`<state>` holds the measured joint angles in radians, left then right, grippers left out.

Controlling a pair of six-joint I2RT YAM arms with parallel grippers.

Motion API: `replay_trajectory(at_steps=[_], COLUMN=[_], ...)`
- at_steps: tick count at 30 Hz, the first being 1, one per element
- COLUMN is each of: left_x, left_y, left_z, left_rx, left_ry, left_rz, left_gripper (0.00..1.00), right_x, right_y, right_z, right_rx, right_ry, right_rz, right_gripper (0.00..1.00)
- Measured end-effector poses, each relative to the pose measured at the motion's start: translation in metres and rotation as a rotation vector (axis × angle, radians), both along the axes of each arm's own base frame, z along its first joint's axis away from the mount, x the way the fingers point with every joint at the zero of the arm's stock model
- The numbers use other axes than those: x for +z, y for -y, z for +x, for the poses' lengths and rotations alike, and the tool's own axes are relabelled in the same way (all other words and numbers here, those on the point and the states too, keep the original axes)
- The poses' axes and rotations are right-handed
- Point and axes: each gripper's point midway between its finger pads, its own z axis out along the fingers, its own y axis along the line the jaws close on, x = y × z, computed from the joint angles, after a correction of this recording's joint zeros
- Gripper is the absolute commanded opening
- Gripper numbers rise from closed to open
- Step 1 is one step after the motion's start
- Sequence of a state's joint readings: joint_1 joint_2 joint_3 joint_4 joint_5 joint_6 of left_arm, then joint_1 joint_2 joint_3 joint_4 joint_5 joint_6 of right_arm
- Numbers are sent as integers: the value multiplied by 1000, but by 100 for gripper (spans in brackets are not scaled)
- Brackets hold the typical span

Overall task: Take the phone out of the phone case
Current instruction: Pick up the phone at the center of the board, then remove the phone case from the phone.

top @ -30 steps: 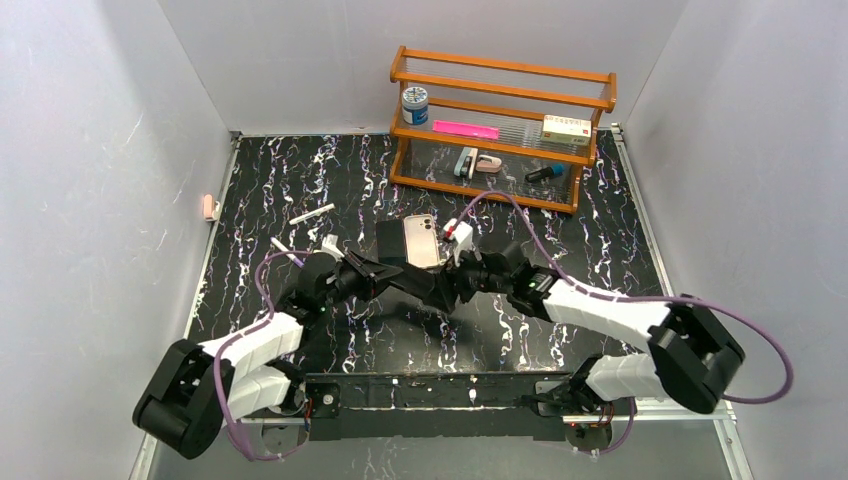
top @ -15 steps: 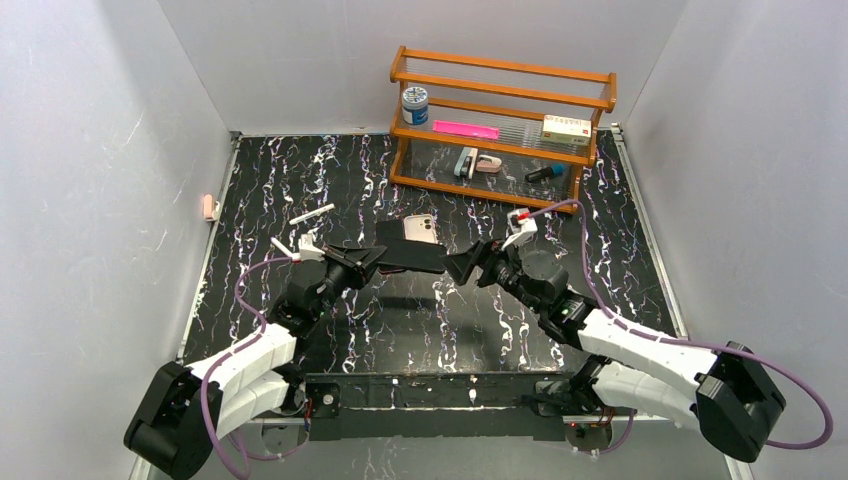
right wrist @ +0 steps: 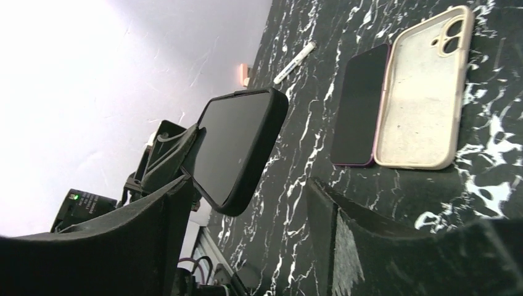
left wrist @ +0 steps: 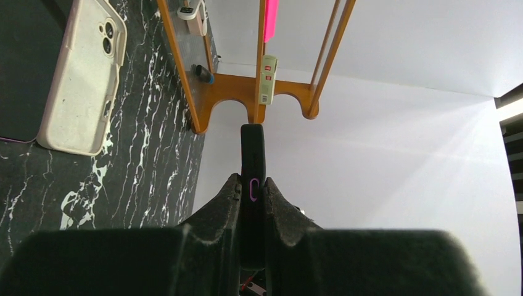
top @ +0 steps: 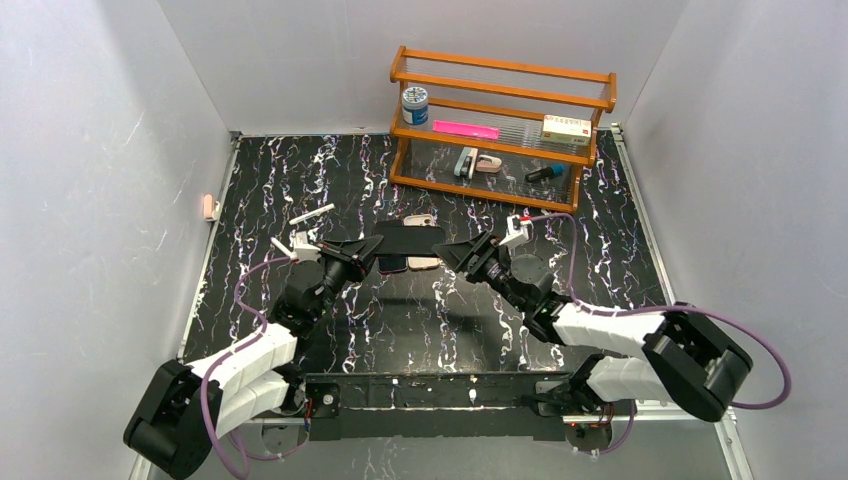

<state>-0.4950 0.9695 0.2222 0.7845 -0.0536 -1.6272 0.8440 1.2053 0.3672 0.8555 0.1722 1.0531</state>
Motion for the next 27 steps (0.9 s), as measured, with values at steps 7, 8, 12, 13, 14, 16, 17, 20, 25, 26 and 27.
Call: replay_trajectory(at_steps=[7, 8, 12, 13, 14, 16, 17, 20, 25, 26, 27], left_x=[8, 9, 13, 16, 18, 24, 27, 27, 13, 11, 11], left_y=[7, 8, 8, 9, 9, 9, 9, 10, 6, 5, 4], left_z=[-3, -3, -3, -3, -4, -4, -4, -6, -8, -8, -7], left_rx=[-13, -17, -19, -19, -20, -21, -21, -29, -27, -31, -34], left_ry=[26, 30, 46, 59, 74, 104, 120, 140, 151, 162, 172], left_rz=[-23, -25, -27, -27, -25, -20, -18, -2, 73, 97, 114], left_gripper=[0, 0, 2, 4, 8, 14, 18, 39, 71, 75, 78], right_x=[8, 11, 18, 20, 22, 28, 30, 34, 24, 22, 19], right_y=[-17, -19, -21, -20, -20, -19, -19, -18, -11, -10, -8], right_z=[10, 11, 13, 14, 14, 15, 14, 14, 17, 17, 18], right_rx=[49, 60, 101, 107, 114, 133, 145, 183, 246, 259, 272], right_ry=[-16, -12, -9, -20, -32, -53, -60, -48, -15, -15, -11], right_rz=[102, 120, 177, 198, 219, 268, 285, 295, 226, 212, 194], right_gripper=[51, 45, 21, 15, 11, 4, 1, 1, 1, 1, 1])
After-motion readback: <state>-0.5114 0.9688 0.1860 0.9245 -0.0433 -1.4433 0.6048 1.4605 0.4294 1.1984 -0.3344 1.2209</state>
